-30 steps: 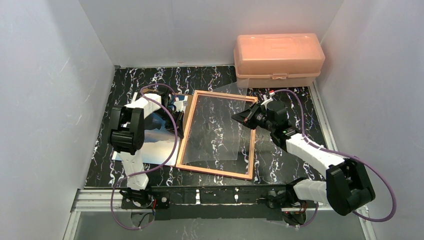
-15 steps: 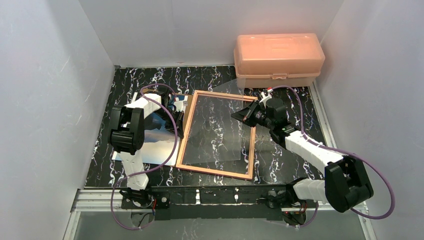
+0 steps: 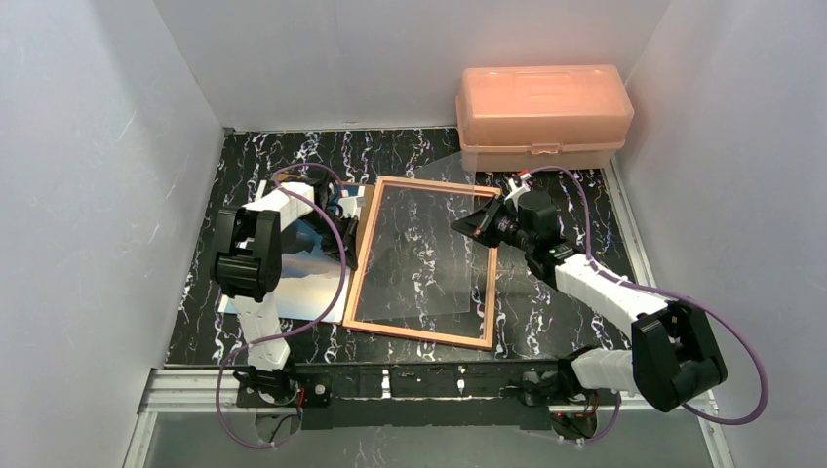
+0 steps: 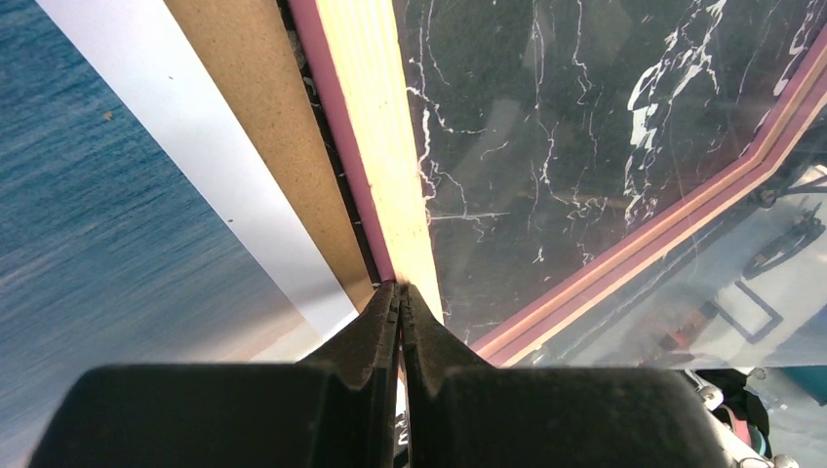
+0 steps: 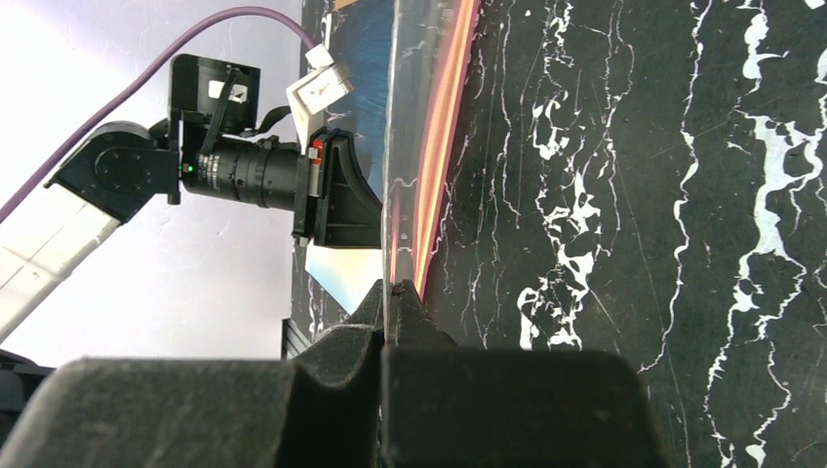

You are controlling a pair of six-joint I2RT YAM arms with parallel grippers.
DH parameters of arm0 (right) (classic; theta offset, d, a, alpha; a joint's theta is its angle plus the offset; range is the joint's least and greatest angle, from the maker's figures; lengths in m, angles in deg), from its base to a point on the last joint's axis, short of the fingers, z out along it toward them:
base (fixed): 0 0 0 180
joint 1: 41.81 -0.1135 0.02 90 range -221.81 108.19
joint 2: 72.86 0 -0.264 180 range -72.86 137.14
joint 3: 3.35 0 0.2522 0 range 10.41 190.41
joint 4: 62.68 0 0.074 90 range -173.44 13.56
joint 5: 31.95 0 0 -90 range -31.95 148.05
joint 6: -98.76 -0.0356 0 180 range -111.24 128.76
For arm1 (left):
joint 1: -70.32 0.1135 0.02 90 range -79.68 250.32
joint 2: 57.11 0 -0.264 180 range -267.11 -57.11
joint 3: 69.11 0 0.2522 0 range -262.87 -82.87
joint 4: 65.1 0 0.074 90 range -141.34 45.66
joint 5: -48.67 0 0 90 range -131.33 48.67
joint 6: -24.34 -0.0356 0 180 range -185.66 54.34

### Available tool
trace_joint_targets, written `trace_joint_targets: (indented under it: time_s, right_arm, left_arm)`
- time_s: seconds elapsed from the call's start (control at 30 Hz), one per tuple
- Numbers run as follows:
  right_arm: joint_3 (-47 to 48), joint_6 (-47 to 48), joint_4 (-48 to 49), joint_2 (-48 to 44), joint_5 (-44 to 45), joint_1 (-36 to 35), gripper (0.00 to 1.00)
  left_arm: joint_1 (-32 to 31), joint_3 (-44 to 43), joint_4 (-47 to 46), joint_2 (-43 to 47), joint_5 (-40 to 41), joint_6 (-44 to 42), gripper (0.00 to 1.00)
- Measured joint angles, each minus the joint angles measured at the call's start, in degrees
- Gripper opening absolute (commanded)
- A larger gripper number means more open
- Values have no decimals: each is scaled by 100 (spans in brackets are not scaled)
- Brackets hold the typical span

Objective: Put the photo into the frame

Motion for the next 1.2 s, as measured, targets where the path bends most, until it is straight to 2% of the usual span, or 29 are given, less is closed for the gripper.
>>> trace_joint_targets:
  time_s: [1.2]
  right_arm:
    - [66,715,-20,343,85,31,1]
  left_arm:
    - [39,-59,142,2,142,-109,0]
